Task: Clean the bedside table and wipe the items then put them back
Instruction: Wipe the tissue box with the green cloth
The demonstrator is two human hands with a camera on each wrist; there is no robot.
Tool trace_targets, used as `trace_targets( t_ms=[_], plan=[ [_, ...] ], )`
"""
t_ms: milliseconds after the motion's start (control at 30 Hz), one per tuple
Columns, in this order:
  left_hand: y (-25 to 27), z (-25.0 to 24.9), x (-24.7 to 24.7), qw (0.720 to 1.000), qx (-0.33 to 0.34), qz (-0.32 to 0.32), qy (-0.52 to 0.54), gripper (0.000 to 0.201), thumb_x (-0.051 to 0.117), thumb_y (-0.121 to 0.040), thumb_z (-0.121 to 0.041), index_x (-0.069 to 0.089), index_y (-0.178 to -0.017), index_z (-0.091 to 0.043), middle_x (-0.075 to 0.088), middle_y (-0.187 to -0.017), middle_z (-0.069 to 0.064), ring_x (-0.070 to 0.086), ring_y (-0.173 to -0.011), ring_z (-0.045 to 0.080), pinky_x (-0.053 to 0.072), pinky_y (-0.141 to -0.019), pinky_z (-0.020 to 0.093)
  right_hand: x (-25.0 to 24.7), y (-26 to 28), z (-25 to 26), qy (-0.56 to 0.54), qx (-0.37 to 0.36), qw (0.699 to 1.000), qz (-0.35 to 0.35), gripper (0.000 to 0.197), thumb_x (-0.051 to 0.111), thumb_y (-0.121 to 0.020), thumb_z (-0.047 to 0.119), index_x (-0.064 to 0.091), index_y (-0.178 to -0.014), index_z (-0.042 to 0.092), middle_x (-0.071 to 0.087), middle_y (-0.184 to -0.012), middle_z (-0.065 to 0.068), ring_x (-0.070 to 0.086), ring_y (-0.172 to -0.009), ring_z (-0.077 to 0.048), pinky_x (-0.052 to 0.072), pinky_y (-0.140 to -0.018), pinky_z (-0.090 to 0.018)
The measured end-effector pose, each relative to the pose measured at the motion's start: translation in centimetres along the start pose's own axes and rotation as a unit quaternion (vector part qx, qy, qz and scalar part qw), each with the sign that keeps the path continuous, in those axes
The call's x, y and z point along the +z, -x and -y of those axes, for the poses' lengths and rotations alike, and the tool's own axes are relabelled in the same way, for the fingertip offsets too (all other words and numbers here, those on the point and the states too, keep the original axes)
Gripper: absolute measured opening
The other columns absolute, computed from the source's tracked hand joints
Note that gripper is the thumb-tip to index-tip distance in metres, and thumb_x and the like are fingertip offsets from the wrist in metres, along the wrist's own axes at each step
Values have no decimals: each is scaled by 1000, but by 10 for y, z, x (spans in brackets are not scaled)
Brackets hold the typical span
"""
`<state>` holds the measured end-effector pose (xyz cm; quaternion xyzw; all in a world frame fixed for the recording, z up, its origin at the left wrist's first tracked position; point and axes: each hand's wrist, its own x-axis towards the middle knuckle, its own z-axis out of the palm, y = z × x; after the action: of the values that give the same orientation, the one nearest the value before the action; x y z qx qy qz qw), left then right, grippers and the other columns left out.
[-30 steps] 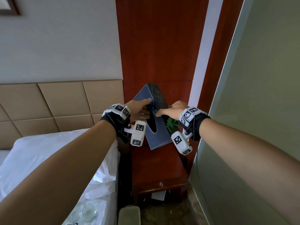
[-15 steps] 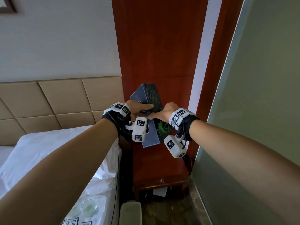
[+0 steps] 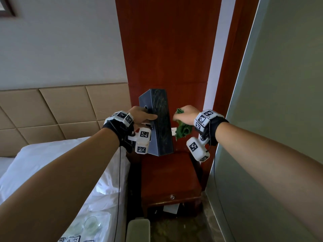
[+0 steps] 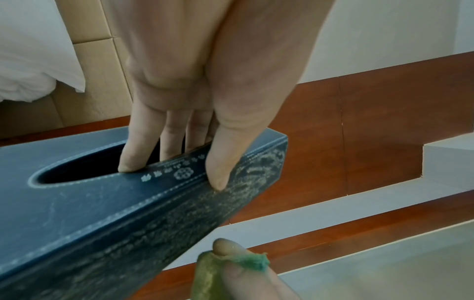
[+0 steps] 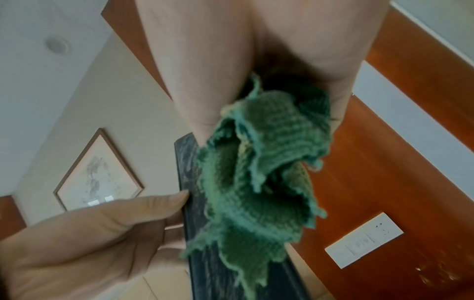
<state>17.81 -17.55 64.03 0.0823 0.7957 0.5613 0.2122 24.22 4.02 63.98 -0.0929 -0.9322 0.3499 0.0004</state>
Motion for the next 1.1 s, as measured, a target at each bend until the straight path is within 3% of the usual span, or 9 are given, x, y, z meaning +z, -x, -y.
trace_targets(
  t_ms=[100, 433, 533, 633, 733, 833, 933, 1033, 1100],
  plan=[
    [6, -8, 8, 999, 5, 29, 12, 39, 72, -87, -7, 60, -122, 3, 70, -116, 17, 68, -109, 31, 55, -91, 55, -8, -5, -7, -1, -12, 1000, -2, 33, 66, -84, 25, 70, -101, -3, 66, -84, -12, 62, -77, -25, 46, -71, -31],
    [0, -20, 27, 998, 28, 57, 0, 43, 71, -88, -6, 57, -128, 3, 68, -121, 14, 66, -111, 25, 60, -77, 47, -19, -7, -10, 29, -40, 999, -5, 31, 63, -89, 21, 70, -98, -8, 63, -77, -12, 60, -71, -25, 43, -63, -29],
    [-3, -21, 30, 998, 23, 51, 7, 47, 71, -87, -8, 57, -130, 2, 69, -120, 14, 66, -111, 26, 61, -77, 46, -26, -4, -12, 67, -58, 996, 8, 22, 66, -86, 17, 73, -103, 5, 72, -97, -11, 69, -93, -28, 52, -76, -32],
    [-7, -22, 32, 999, 23, 31, -7, 48, 73, -86, -9, 57, -130, 2, 69, -119, 14, 66, -111, 27, 60, -81, 47, -33, -4, -14, 126, -94, 986, -54, 52, 68, -86, 13, 55, -135, 17, 62, -128, -6, 62, -112, -28, 52, -88, -32],
    [-9, -23, 32, 998, 26, 17, -47, 39, 74, -86, -10, 62, -121, 2, 69, -115, 14, 66, -104, 24, 58, -85, 52, -42, -7, -16, 106, -116, 973, -169, 36, 69, -87, 16, 60, -122, 15, 67, -117, -6, 65, -104, -27, 52, -81, -29],
    [-9, -24, 31, 997, 24, 12, -71, 30, 74, -86, -10, 64, -113, 1, 68, -111, 14, 66, -99, 21, 56, -88, 56, -52, -8, -15, 35, -178, 953, -241, 35, 68, -86, 11, 64, -121, 12, 65, -119, -6, 61, -110, -26, 48, -90, -30],
    [-7, -26, 31, 997, 23, 16, -79, 37, 75, -86, -12, 64, -118, 4, 70, -108, 15, 66, -98, 21, 58, -85, 54, -56, -10, -9, 3, -272, 923, -274, 39, 62, -81, -6, 65, -115, 12, 63, -114, -4, 59, -105, -23, 47, -85, -29],
    [-2, -30, 34, 996, 29, 28, -73, 34, 73, -87, -11, 63, -117, 2, 70, -102, 11, 66, -95, 19, 62, -75, 45, -55, -14, 1, 20, -344, 895, -285, 40, 59, -79, -10, 66, -111, 13, 63, -111, -2, 57, -104, -24, 48, -84, -39],
    [2, -33, 36, 996, 34, 32, -73, 32, 72, -88, -10, 62, -117, 0, 69, -101, 9, 66, -94, 18, 62, -72, 42, -52, -17, 7, 34, -361, 886, -288, 41, 57, -79, -11, 66, -113, 11, 62, -112, -4, 55, -107, -26, 46, -87, -37]
  ],
)
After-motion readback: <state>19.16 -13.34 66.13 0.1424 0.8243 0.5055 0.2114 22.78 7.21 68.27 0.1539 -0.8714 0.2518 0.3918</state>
